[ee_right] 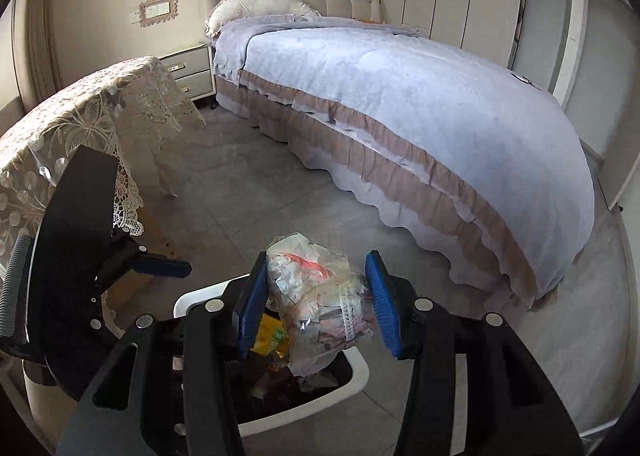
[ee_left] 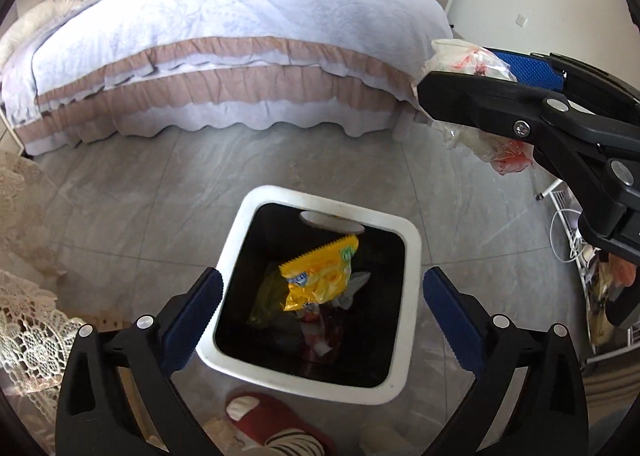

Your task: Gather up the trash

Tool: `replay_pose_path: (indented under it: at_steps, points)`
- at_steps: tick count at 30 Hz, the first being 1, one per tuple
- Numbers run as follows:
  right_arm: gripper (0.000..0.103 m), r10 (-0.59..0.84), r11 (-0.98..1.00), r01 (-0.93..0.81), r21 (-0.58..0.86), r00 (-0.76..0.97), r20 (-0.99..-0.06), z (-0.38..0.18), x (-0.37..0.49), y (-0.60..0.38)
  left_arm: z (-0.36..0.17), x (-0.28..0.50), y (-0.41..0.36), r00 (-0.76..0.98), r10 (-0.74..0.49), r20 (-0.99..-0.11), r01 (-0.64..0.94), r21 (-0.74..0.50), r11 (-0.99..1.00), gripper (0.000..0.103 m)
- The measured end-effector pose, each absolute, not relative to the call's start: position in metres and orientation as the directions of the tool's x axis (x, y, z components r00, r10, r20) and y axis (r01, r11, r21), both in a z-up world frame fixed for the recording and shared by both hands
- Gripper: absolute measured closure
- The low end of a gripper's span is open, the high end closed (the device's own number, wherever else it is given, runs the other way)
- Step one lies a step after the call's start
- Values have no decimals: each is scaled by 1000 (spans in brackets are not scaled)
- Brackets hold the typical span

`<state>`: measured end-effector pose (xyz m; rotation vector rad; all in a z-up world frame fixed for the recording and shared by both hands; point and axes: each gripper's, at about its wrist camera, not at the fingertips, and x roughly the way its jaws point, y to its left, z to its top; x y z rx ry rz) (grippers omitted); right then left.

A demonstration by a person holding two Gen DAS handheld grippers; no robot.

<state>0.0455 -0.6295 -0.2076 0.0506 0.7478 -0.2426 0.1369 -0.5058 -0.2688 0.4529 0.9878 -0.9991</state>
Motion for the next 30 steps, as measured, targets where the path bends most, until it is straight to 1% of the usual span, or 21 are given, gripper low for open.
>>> replay_pose_path:
  at_steps: [5,10,13,17,18,19,20,21,27,30]
  points:
    - [53,-173,974,227,-16,694,-699,-220,51,-638,-269,149,-497,214,-463,-860,837,-83,541,5]
    - [53,-120,983,186,10,673,-730,-239,61,-636,-255,157,-474,318,-440,-840,797,-14,603,5]
    - [53,-86,989,146,16,667,-740,-248,68,-626,-240,167,-460,344,-458,-820,761,-42,647,5]
    - [51,-82,994,104,-19,652,-754,-258,76,-613,-223,175,-447,386,-483,-786,731,-59,680,5]
    - [43,-73,996,91,-19,641,-764,-262,78,-611,-221,176,-446,394,-485,-781,727,-58,684,5]
    - [31,-66,996,83,-18,634,-770,-264,80,-610,-219,177,-444,399,-486,-777,724,-58,687,5]
    - [3,-73,996,88,-22,633,-771,-265,81,-610,-218,177,-443,405,-489,-773,722,-59,690,5]
    - [5,-81,995,95,-26,637,-766,-266,80,-609,-217,178,-442,408,-492,-769,720,-61,692,5]
    - [5,-91,992,125,-9,665,-741,-252,76,-615,-211,176,-433,415,-509,-754,707,-85,702,5]
    - [5,-120,991,130,-41,694,-710,-235,73,-611,-201,174,-427,435,-522,-734,699,-90,709,5]
